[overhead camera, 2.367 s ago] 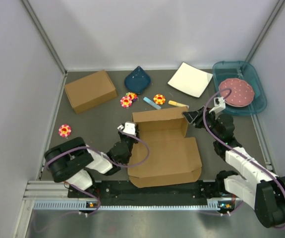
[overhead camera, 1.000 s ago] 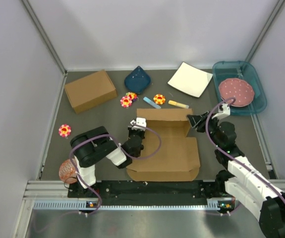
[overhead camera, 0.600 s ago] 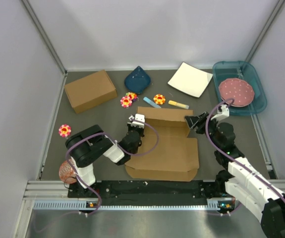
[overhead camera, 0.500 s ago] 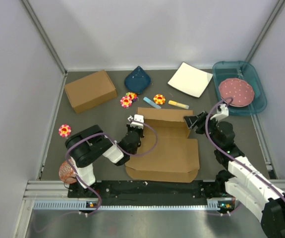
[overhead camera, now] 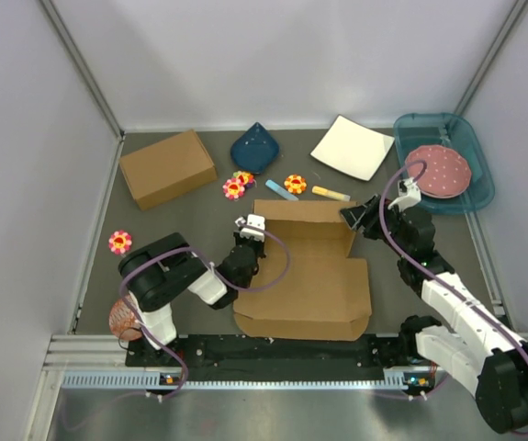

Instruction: Fold the paper box

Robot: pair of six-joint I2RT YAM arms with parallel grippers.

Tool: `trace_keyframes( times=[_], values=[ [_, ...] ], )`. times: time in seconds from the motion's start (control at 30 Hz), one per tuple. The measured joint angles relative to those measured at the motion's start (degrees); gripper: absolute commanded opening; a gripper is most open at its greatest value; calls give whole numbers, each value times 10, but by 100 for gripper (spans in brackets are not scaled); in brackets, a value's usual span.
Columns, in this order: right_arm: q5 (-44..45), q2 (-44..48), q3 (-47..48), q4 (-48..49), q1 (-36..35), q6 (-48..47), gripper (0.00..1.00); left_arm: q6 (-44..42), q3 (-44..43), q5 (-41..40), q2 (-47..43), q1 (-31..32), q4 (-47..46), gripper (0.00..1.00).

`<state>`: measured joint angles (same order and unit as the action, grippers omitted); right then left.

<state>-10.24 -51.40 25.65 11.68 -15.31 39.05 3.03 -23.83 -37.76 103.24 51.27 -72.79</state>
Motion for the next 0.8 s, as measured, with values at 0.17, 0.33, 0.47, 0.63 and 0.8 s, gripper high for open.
trace_keyframes(
  times=[0.17,0.33,0.47,0.63,0.8],
  values=[
    [-12,-3,-2,12,1,-1,51,0,9,22,-21,4,9,73],
    [-13,-3,-6,24,1,-3,51,7,31,40,-55,6,-5,75],
    [-13,1,-9,26,1,-5,50,18,54,34,-85,6,-5,70],
    [-13,3,-9,25,1,-5,50,16,56,-5,-110,6,-10,54],
    [-17,4,-10,26,1,-5,48,4,56,-44,-107,7,-16,22]
  ],
)
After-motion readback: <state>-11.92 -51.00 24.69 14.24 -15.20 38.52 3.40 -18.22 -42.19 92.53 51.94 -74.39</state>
